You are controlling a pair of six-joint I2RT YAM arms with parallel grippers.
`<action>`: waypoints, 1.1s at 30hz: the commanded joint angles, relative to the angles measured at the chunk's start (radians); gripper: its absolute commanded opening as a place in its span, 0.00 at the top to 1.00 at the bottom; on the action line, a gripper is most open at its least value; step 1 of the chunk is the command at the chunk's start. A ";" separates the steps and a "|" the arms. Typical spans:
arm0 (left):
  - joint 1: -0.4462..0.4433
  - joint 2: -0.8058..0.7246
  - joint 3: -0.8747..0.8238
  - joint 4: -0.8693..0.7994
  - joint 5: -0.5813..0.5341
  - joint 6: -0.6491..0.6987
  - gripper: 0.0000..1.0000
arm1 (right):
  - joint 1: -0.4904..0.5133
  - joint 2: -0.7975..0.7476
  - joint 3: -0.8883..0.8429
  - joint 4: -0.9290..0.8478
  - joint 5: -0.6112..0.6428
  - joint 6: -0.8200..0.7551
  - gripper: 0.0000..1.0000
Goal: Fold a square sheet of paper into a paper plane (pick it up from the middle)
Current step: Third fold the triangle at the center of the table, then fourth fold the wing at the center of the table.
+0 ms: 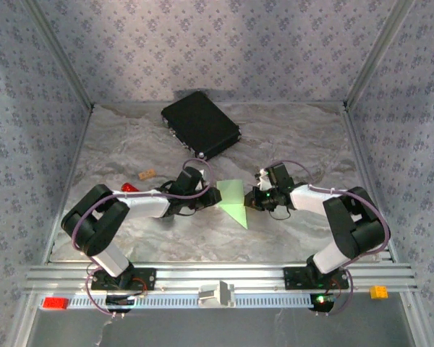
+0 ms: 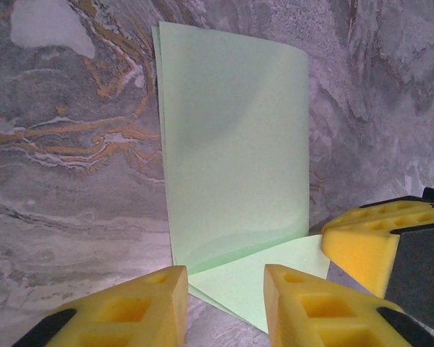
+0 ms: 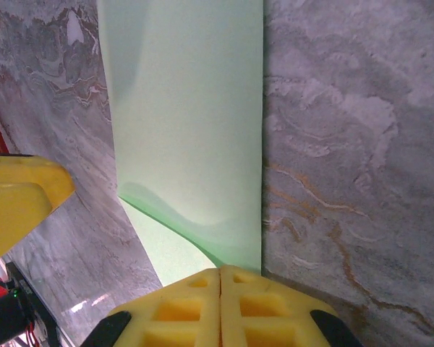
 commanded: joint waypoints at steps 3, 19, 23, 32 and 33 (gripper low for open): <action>0.028 0.015 0.031 0.047 0.061 -0.014 0.54 | -0.024 -0.060 -0.002 -0.023 -0.024 -0.026 0.93; 0.046 0.137 0.109 0.139 0.127 -0.083 0.40 | -0.058 -0.079 -0.033 0.004 -0.059 -0.017 0.93; 0.047 0.169 0.130 0.171 0.145 -0.102 0.52 | -0.059 -0.079 -0.036 0.006 -0.060 -0.018 0.93; 0.046 0.159 0.057 0.284 0.110 -0.191 0.96 | -0.053 -0.164 -0.047 -0.057 0.037 -0.035 0.73; 0.045 0.144 0.040 0.293 0.090 -0.206 0.98 | -0.048 -0.192 -0.051 -0.077 0.072 -0.045 0.68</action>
